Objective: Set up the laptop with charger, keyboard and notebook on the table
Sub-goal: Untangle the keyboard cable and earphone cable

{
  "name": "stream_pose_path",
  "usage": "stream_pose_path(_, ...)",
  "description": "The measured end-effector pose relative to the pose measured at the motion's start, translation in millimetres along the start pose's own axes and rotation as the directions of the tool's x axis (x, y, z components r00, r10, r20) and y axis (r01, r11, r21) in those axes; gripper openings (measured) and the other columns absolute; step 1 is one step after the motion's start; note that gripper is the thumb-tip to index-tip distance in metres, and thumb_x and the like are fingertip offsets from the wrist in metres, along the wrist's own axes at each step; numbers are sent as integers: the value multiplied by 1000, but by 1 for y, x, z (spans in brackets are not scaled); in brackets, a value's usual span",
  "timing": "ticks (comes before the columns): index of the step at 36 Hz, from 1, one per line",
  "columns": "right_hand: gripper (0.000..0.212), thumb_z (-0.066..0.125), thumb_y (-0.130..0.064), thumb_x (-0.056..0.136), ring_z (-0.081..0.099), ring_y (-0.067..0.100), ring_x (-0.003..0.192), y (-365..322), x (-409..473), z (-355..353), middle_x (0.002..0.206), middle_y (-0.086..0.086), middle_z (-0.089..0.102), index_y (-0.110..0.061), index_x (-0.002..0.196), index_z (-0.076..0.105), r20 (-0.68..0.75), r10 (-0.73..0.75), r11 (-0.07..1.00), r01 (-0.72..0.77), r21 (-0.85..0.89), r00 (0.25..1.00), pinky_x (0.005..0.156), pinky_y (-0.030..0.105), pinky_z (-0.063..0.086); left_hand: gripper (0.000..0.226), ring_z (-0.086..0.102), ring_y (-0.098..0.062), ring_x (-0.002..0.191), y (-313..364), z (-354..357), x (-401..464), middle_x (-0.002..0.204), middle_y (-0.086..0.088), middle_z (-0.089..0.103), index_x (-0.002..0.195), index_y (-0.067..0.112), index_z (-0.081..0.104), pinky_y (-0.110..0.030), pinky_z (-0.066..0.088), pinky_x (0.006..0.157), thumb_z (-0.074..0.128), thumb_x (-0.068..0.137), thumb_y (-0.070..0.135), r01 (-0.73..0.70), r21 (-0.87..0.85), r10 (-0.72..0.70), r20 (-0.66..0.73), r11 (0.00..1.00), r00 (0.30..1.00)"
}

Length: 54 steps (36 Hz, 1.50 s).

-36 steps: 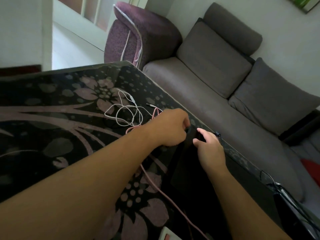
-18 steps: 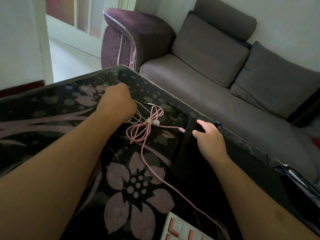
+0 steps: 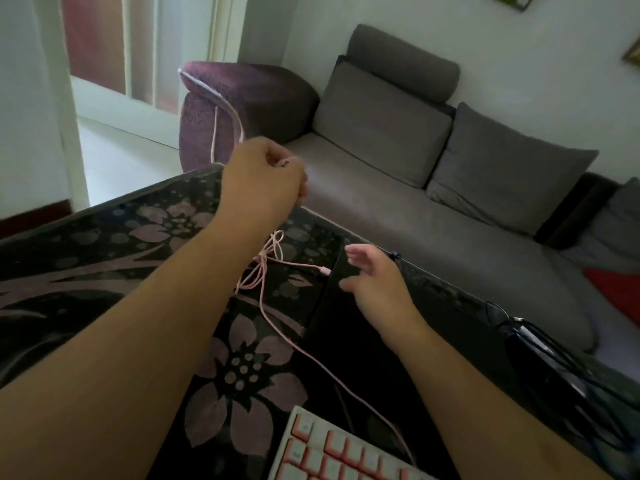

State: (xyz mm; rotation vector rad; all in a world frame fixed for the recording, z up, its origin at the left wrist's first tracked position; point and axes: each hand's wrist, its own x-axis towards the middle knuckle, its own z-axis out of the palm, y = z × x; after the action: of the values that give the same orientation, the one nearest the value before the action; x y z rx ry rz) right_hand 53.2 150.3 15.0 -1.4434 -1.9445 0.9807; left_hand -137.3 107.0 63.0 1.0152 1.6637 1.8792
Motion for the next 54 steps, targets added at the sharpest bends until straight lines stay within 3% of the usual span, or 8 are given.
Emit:
stream_pose_path(6, 49, 75, 1, 89, 71, 12, 114, -40, -49, -17, 120, -3, 76, -22, 131, 63, 157, -145, 949, 92, 301, 977, 102, 37, 55, 9, 78, -28, 86, 29, 32, -45, 87, -15, 79, 92, 1, 76, -43, 63, 89, 71, 90, 9, 491, -157, -414, 358, 857, 837)
stream_pose_path(11, 9, 68, -22, 98, 77, 21, 95, -35, -82, -40, 98, 2, 80, -23, 105, 74, 110, -92, 993, 83, 88, 990, 100, 52, 57, 13, 70, -27, 80, 35, 38, -88, 94, -19, 69, 93, -1, 68, -41, 62, 79, 63, 96, 10, 584, -240, -434, 467, 776, 770)
stream_pose_path(17, 17, 62, -26, 104, 65, 9, 61, -17, -136, -83, 67, -5, 69, -28, 95, 77, 42, -10, 1000, 11, -13, 999, 67, 29, 58, 11, 74, -28, 97, 52, 28, -126, 109, -13, 72, 108, 9, 68, -47, 64, 85, 67, 99, 16, 650, -16, -594, 388, 760, 704)
stream_pose_path(28, 30, 53, -29, 108, 62, 22, 70, 45, -188, -126, 60, 0, 54, -19, 94, 78, -206, 236, 901, -135, 412, 950, 90, 50, 62, 10, 66, -13, 70, 37, 20, -163, 83, -1, 72, 97, 23, 72, -27, 51, 62, 67, 99, 31, 93, 427, -248, 324, 899, 913)
stream_pose_path(33, 32, 50, -31, 110, 49, 17, 52, 59, -185, -138, 59, 0, 48, -13, 103, 75, -135, 297, 828, -184, 530, 945, 53, 34, 51, 8, 64, -10, 78, 43, 41, -173, 89, 1, 70, 100, 28, 70, -25, 47, 65, 65, 100, 34, 106, 470, -312, 385, 876, 869)
stream_pose_path(44, 47, 73, -16, 91, 50, 3, 125, 75, -186, -152, 138, -13, 52, -33, 134, 64, -234, 46, 948, -117, -297, 971, 101, 25, 45, 27, 75, -20, 76, 59, 82, -197, 106, -7, 79, 125, 15, 67, -32, 62, 69, 54, 104, 4, 408, -4, -337, 556, 913, 760)
stream_pose_path(50, 43, 72, -9, 95, 67, -8, 112, 58, -194, -138, 118, -21, 74, -36, 128, 64, 191, -58, 971, 11, 239, 980, 96, 17, 52, 47, 75, -23, 111, 63, 94, -210, 127, -4, 74, 135, 13, 63, -32, 64, 85, 47, 100, -13, 478, -223, -174, 738, 849, 652)
stream_pose_path(54, 25, 65, -20, 102, 74, 0, 92, 59, -195, -128, 97, -8, 79, -31, 125, 67, 186, -33, 999, 28, 33, 982, 88, 23, 58, 53, 72, -25, 117, 66, 94, -207, 131, -4, 72, 137, 12, 61, -39, 61, 94, 41, 98, -17, 509, -365, -123, 708, 780, 695)
